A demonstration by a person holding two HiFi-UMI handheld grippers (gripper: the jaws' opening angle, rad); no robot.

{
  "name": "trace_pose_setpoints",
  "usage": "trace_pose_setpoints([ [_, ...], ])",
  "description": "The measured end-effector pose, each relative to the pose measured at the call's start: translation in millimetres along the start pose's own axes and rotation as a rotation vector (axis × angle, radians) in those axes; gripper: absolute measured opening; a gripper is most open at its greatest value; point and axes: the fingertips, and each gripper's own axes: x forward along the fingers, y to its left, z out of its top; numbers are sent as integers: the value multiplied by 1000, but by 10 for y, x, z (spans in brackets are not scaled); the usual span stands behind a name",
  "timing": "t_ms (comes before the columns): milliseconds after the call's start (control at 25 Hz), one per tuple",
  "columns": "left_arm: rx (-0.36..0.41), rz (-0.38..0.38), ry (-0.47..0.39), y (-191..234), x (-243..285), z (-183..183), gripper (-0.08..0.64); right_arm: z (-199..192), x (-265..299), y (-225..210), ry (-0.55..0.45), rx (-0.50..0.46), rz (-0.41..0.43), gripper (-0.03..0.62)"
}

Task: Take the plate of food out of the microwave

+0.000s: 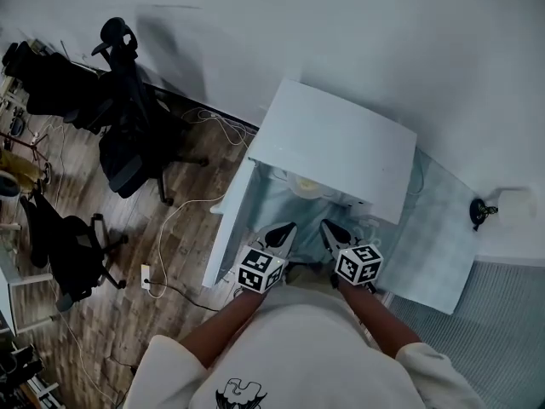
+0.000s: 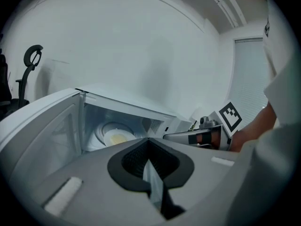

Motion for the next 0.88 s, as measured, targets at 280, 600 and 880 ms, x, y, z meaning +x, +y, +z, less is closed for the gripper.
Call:
trace_pose_setpoints([
  [280,-8,33,14,249,350,-177,3,-248,315,-258,46,21,-31,14],
  [600,-57,97,117,735,891,-540,3,-597,778,-682,121,58,-126,14],
  [880,-21,109,141,817,973,-520,4,-692,897,-849,51,299,-73,21],
])
